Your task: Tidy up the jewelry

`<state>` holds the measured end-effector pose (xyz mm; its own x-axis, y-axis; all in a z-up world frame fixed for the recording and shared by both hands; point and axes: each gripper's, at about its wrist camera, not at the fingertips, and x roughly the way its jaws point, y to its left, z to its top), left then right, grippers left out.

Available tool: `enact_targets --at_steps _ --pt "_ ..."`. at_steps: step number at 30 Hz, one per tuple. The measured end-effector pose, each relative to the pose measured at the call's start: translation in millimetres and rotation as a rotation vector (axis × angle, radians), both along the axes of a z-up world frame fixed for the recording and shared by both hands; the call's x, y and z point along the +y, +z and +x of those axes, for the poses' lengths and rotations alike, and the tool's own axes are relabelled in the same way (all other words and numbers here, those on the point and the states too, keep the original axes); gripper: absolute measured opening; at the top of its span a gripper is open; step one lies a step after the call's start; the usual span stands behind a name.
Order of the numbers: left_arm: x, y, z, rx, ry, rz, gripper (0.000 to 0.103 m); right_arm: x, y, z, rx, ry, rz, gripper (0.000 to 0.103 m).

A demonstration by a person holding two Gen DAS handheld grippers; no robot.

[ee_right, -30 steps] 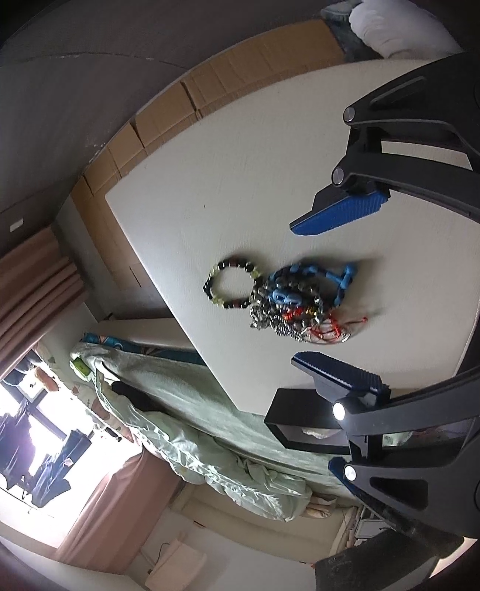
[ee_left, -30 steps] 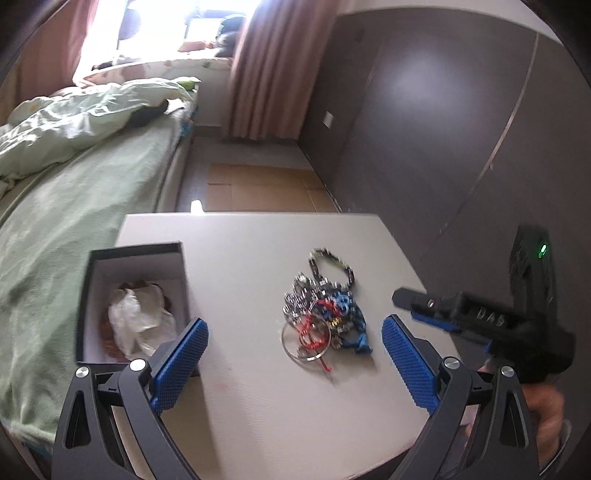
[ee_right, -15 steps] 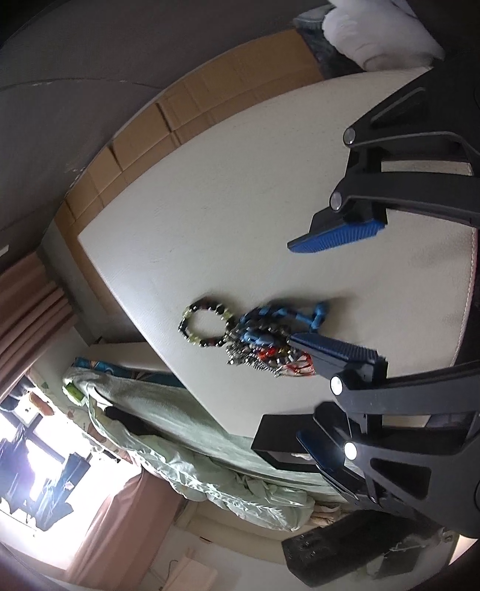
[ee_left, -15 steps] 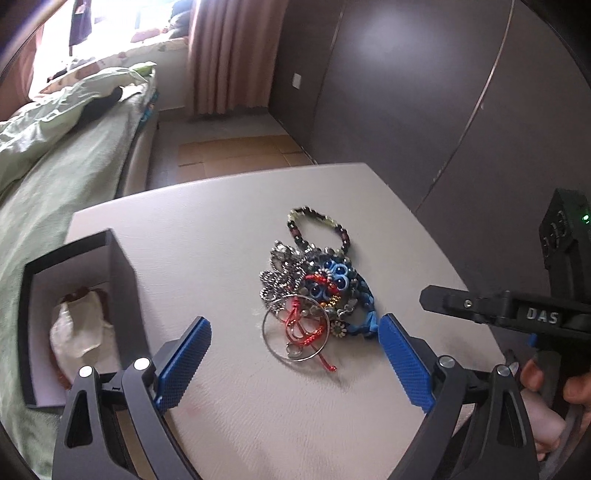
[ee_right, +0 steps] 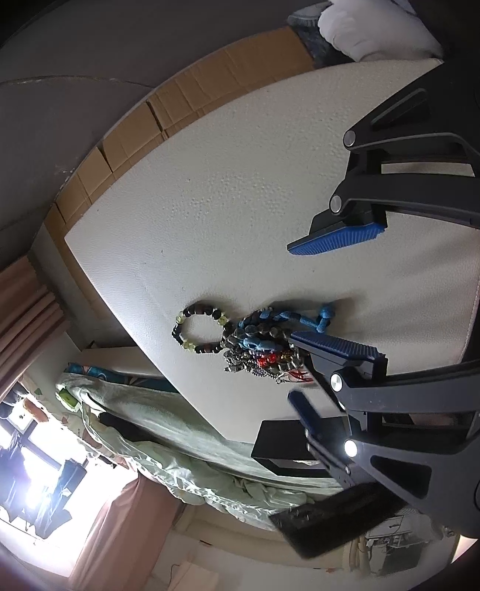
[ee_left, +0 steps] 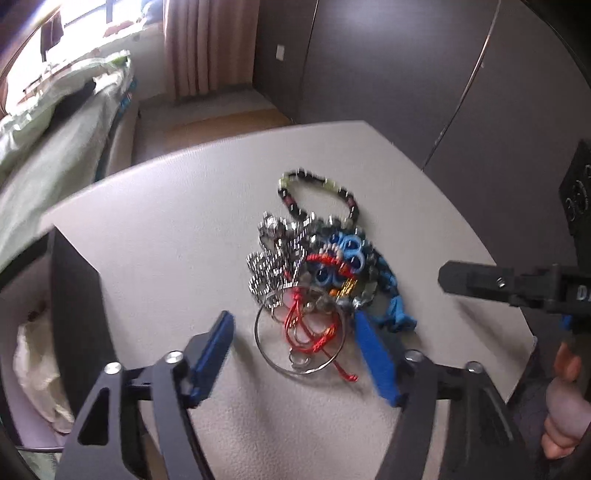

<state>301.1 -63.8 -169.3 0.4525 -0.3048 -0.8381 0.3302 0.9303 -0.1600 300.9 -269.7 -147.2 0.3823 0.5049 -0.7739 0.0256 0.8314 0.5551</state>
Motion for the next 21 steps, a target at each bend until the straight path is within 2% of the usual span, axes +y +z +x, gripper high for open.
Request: enact_targets --at_steps 8,12,18,19,21 --pt "2.9 -3.3 0.1 -0.007 -0.010 -0.027 0.063 4.7 -2.1 3.2 0.006 0.013 -0.006 0.044" --pt "2.3 -2.1 -0.1 -0.016 -0.001 -0.010 0.048 10.0 -5.2 8.1 0.016 0.018 -0.022 0.044" --pt "1.1 1.5 -2.6 -0.001 -0.012 -0.041 0.047 22.8 -8.3 13.2 0.015 0.041 -0.057 0.042" --pt "-0.5 4.3 -4.9 -0.012 -0.013 -0.036 0.047 25.2 -8.9 14.2 0.015 0.046 -0.065 0.039" --pt "-1.5 11.6 -9.4 -0.036 -0.010 -0.032 0.047 29.8 -9.7 15.6 0.013 0.054 -0.080 0.038"
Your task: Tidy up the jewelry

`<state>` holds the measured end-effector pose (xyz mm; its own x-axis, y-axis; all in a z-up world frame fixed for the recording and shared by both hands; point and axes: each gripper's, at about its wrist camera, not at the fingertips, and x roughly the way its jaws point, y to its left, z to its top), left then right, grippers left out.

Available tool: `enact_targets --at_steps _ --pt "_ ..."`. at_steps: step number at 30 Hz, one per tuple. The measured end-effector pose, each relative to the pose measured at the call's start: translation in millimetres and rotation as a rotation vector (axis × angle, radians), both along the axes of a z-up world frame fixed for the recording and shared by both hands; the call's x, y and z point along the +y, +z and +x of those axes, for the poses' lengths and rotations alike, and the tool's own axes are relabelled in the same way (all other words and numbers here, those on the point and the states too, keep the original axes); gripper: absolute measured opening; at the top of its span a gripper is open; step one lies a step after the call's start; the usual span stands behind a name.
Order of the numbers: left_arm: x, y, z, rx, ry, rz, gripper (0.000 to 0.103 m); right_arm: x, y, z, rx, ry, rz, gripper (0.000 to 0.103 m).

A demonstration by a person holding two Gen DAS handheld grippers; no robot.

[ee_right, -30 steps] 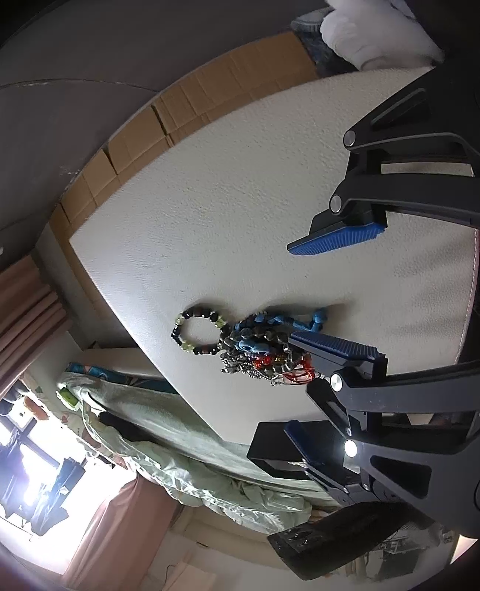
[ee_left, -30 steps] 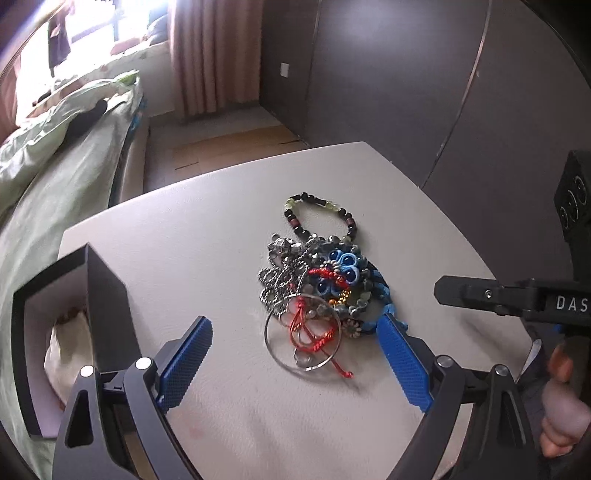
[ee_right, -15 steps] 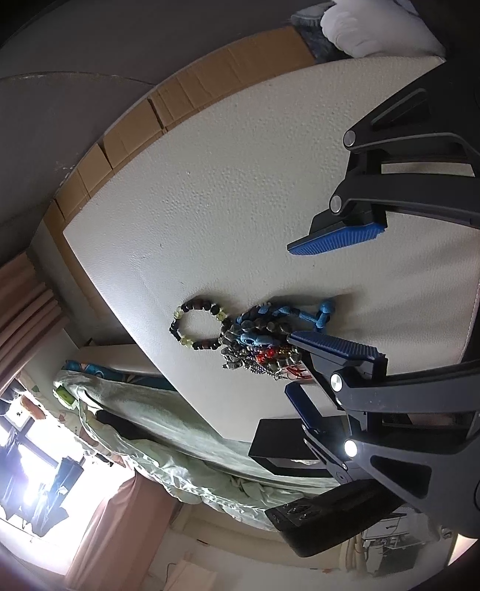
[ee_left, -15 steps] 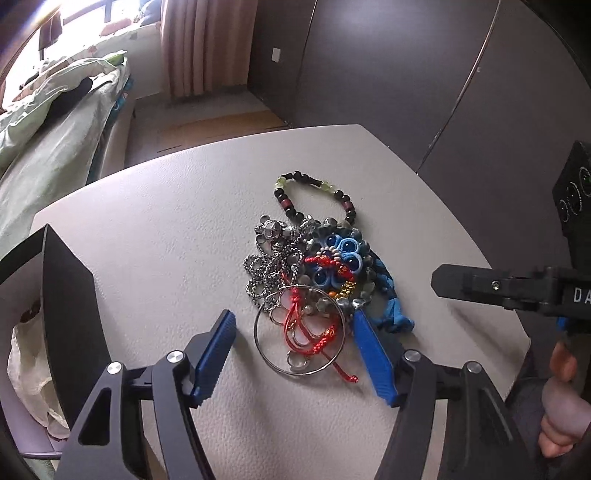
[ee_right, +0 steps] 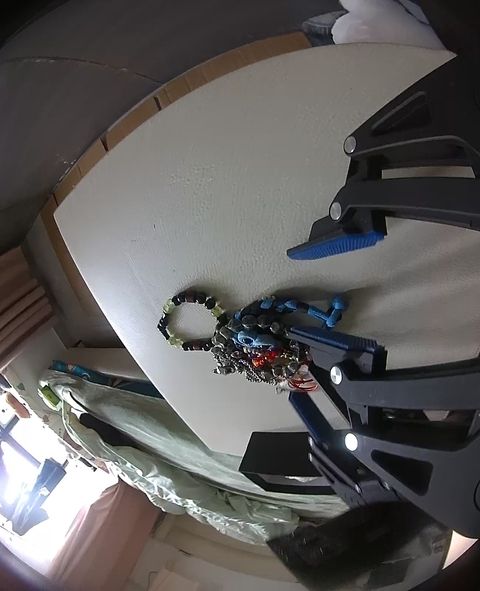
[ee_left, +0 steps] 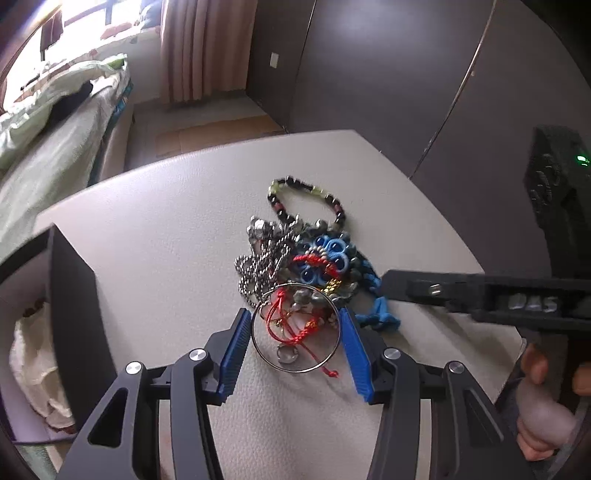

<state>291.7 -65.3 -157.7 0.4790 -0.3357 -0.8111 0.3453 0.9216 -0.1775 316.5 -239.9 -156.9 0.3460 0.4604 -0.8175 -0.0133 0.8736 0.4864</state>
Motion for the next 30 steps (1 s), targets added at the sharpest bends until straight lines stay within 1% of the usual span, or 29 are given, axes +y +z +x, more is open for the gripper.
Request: enact_targets --at_steps 3,5,6,11,12,13,14,15,16,17,20,25,30 --pt "2.0 11.9 -5.4 -0.024 0.015 -0.012 0.047 5.9 0.5 2.4 -0.014 0.011 -0.018 0.037" --pt "5.6 20.4 -8.2 -0.033 0.030 -0.017 0.047 10.0 0.3 5.6 -0.019 0.021 -0.022 0.032" --pt "7.5 25.3 -10.1 -0.039 0.037 -0.019 0.047 12.6 -0.6 6.7 -0.017 0.027 -0.028 0.031" --pt "18.7 51.1 -23.2 -0.086 0.060 -0.020 0.047 27.7 0.5 8.0 -0.045 0.043 -0.110 0.031" --pt "21.7 55.1 -26.7 -0.094 0.066 -0.018 0.047 30.3 0.7 7.8 -0.054 0.046 -0.130 0.028" --pt "25.2 60.1 -28.9 -0.102 0.077 -0.016 0.047 33.4 0.9 7.2 -0.063 0.047 -0.160 0.019" --pt "28.3 62.6 -30.2 -0.104 0.084 -0.017 0.047 36.6 0.6 6.0 -0.077 0.047 -0.214 0.010" --pt "31.9 66.4 -32.2 -0.108 0.094 -0.019 0.047 39.1 0.5 4.1 -0.090 0.049 -0.252 0.009" --pt "34.3 68.5 -33.3 -0.111 0.100 -0.021 0.047 41.1 0.3 2.3 -0.101 0.060 -0.267 0.006" --pt "38.9 73.2 -35.6 -0.116 0.109 -0.024 0.047 43.0 -1.1 1.3 -0.095 0.084 -0.237 0.006" --pt "49.7 85.2 -41.3 -0.132 0.130 -0.030 0.047 38.8 1.3 -2.9 -0.111 0.081 -0.200 0.005" --pt "73.7 102.7 -52.8 -0.161 0.173 -0.026 0.047 23.0 26.3 -12.7 -0.214 0.053 -0.079 0.005" --pt "99.0 114.7 -61.0 -0.177 0.215 -0.019 0.047 12.2 46.2 -19.7 -0.290 0.039 0.030 0.005"
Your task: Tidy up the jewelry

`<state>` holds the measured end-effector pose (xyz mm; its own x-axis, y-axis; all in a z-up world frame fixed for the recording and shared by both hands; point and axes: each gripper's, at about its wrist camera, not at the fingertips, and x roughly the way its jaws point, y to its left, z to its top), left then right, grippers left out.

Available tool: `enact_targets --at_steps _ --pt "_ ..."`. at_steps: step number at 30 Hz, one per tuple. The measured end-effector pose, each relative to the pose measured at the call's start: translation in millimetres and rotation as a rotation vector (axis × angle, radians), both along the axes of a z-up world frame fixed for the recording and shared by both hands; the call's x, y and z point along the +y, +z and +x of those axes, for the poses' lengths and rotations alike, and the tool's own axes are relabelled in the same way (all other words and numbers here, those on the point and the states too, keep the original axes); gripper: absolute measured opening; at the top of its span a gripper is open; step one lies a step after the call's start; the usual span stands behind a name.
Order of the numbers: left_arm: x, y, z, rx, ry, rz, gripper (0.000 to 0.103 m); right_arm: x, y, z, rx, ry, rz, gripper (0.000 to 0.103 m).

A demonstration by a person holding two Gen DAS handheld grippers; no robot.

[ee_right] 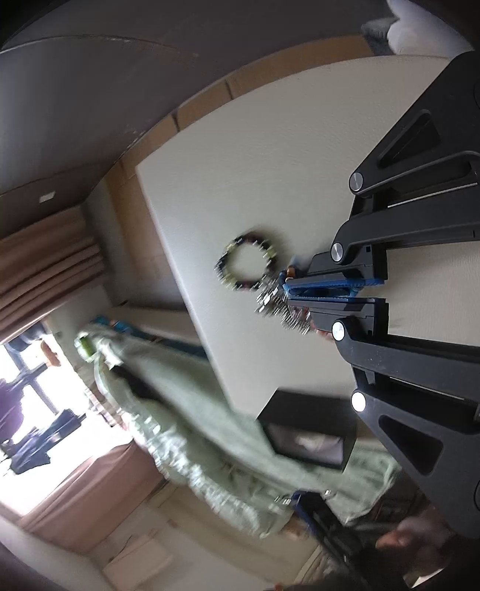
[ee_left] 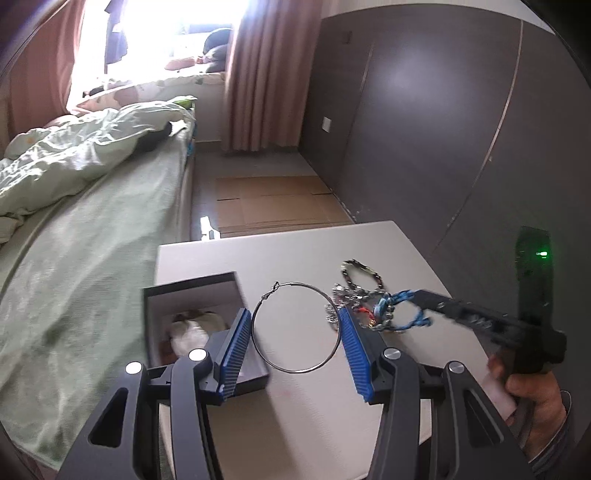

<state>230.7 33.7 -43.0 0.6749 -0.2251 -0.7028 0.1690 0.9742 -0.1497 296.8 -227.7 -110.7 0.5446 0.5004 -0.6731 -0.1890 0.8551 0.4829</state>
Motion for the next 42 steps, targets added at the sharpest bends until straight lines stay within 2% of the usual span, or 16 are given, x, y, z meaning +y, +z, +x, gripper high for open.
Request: enact_targets --at_steps 5,11,20,21,22,24,27,33,40,42 --pt "21.9 5.6 -4.6 -0.008 0.037 0.004 0.047 2.6 17.6 -3.7 -0.073 0.016 0.085 0.005" --pt "39.3 -1.2 -4.4 0.001 0.076 0.009 0.047 15.1 33.8 -5.7 -0.136 0.056 0.152 0.005" --pt "61.2 -26.7 6.9 0.054 0.140 0.000 0.049 58.8 50.4 0.3 -0.196 0.161 0.183 0.005" --pt "63.1 -28.7 8.2 0.060 0.144 -0.005 0.053 62.6 50.9 -0.4 -0.199 0.171 0.184 0.005" --pt "67.1 -30.4 9.0 0.067 0.158 -0.010 0.069 71.2 52.4 2.2 -0.203 0.190 0.185 0.005" --pt "74.7 -29.8 7.1 0.051 0.185 -0.020 0.080 82.9 53.6 3.5 -0.209 0.217 0.189 0.005" --pt "87.9 -26.3 2.5 0.034 0.206 -0.043 0.080 106.3 56.0 6.9 -0.214 0.266 0.192 0.005" --pt "110.5 -25.2 -5.3 0.033 0.257 -0.036 0.080 142.0 55.6 4.5 -0.212 0.343 0.189 0.005" --pt "130.0 -26.7 -16.0 0.023 0.305 -0.036 0.095 165.2 51.2 1.2 -0.175 0.397 0.203 0.006" --pt "132.0 -27.7 -18.3 0.023 0.310 -0.041 0.094 172.5 45.4 2.2 -0.131 0.407 0.185 0.011"
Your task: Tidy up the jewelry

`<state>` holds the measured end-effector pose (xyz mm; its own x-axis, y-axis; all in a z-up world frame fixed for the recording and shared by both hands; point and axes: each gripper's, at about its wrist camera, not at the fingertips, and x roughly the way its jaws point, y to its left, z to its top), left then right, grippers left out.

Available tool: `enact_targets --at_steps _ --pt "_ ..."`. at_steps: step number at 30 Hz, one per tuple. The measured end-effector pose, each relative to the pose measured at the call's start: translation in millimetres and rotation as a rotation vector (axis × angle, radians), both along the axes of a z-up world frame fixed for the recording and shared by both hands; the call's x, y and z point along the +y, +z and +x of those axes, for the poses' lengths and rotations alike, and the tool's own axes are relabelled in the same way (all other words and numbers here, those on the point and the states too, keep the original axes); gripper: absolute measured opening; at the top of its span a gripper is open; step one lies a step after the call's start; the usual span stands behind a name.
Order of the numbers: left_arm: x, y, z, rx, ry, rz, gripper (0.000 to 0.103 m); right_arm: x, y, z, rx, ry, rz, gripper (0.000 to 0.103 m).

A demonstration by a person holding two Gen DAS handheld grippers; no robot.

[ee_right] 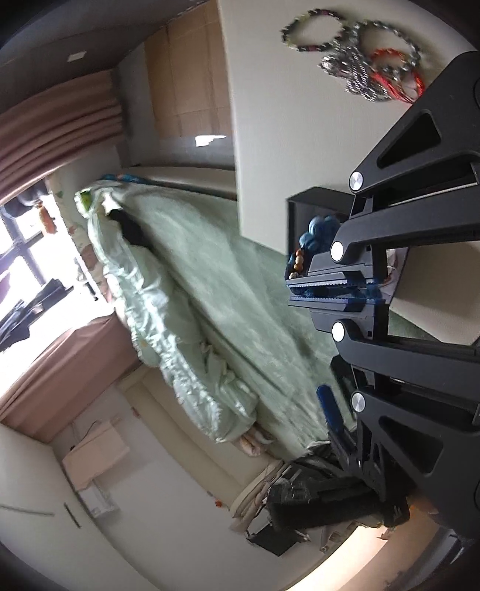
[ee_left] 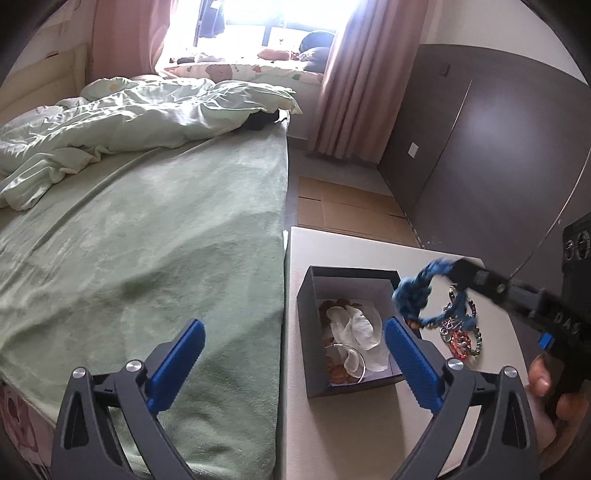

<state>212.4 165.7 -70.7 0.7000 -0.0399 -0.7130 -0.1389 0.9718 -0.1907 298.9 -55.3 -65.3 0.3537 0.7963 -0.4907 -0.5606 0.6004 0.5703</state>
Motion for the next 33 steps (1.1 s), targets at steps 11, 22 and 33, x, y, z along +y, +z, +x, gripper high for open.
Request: enact_targets --at_steps 11,22,33 --pt "-3.9 11.0 -5.6 -0.010 0.010 -0.026 0.095 -56.3 -8.1 3.3 0.059 -0.165 -0.033 0.076" --pt "-46.8 27.3 2.8 -0.038 -0.048 -0.021 0.095 -119.7 -11.3 0.8 0.105 -0.245 -0.067 0.080" --pt "-102.6 29.8 11.7 -0.045 -0.146 -0.068 0.095 -168.1 -23.3 -7.1 0.152 -0.344 -0.071 0.080"
